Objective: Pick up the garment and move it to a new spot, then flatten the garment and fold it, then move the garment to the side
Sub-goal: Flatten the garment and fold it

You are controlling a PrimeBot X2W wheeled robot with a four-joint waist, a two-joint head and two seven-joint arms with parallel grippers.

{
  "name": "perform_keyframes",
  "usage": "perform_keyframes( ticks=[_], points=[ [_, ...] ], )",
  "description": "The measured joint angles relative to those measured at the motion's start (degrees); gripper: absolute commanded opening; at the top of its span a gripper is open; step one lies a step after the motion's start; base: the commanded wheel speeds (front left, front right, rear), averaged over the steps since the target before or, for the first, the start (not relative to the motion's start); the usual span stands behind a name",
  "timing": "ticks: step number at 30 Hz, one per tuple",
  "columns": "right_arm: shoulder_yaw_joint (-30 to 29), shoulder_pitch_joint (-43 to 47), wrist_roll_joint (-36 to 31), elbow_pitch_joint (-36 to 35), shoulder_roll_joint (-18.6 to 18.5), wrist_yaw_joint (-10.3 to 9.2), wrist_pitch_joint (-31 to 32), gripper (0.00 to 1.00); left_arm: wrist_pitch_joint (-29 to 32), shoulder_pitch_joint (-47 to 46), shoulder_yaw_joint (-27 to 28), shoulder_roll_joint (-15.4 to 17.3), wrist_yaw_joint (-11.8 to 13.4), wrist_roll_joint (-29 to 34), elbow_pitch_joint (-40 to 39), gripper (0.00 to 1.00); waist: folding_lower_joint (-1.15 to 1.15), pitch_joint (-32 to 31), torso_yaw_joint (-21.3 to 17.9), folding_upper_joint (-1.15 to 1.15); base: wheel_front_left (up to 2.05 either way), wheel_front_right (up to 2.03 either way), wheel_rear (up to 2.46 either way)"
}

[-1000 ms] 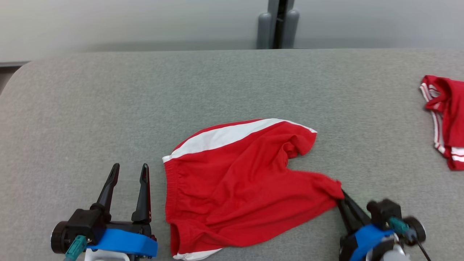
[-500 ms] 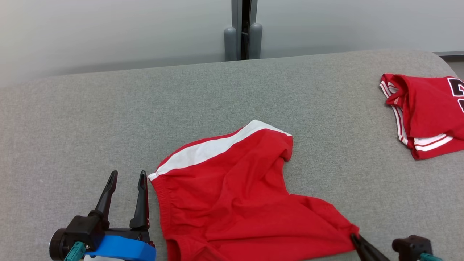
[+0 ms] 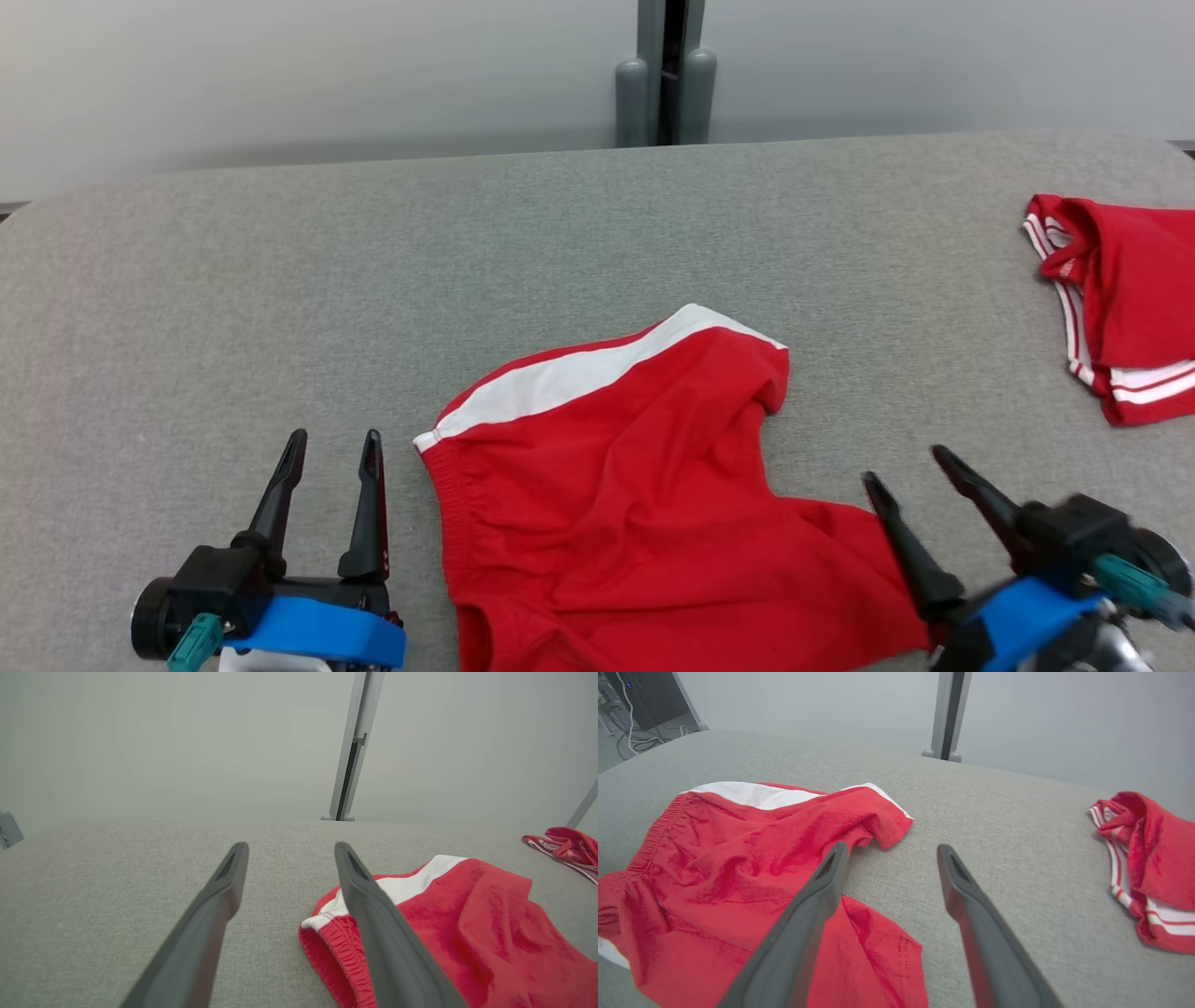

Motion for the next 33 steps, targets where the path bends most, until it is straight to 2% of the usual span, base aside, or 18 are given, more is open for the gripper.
perform_keyframes(
  ticks=[9, 18, 21, 22, 23, 24, 29, 33],
  points=[
    [7.8, -10.6, -0.8, 10.0, -0.2, 0.01, 1.0, 1.0, 0.0, -2.3, -1.9, 0.0, 0.1, -1.0, -0.1, 1.0, 0.0, 2.2, 3.6, 0.0, 0.0, 0.0, 0.0],
    [11.1, -16.7, 0.7, 22.9, -0.5, 0.0, 1.2, 1.0, 0.0, -3.6, -3.2, 0.0, 0.6, -2.0, 0.0, 1.0, 0.0, 4.8, 7.1, 0.0, 0.0, 0.0, 0.0],
    [11.8, -18.4, 3.0, 26.1, -0.2, 0.0, 1.1, 1.0, 0.0, -3.9, -3.4, 0.0, 0.7, -2.4, 0.0, 1.0, 0.0, 5.5, 7.7, 0.0, 0.0, 0.0, 0.0],
    [12.6, -19.0, 3.3, 27.3, -0.3, 0.0, 1.2, 0.72, 0.0, -4.0, -3.5, 0.0, 0.8, -2.4, 0.0, 1.0, 0.0, 5.7, 7.9, 0.0, 0.0, 0.0, 0.0],
    [13.3, -19.5, 3.3, 28.0, -0.4, 0.01, 1.0, 0.13, 0.0, -4.1, -3.5, 0.0, 0.8, -2.4, -0.1, 1.0, 0.01, 5.9, 8.0, 0.0, 0.0, 0.0, 0.0],
    [13.6, -20.1, 3.5, 28.6, -0.4, 0.01, 0.4, 0.0, 0.0, -4.2, -3.6, 0.0, 0.9, -2.5, -0.1, 1.0, 0.01, 6.1, 8.1, 0.0, 0.0, 0.0, 0.0],
    [14.6, -23.9, 3.1, 28.8, -0.3, 0.0, -4.8, 0.0, 0.0, -4.3, -3.5, 0.0, 0.9, -2.5, 0.0, 1.0, 0.01, 6.1, 8.1, 0.0, 0.0, 0.0, 0.0],
    [15.0, -25.4, 2.7, 28.7, -0.2, 0.01, -6.0, 0.0, 0.0, -4.3, -3.4, 0.0, 0.9, -2.5, 0.1, 1.0, 0.0, 5.7, 7.7, 0.0, 0.0, 0.0, 0.0]
  ],
)
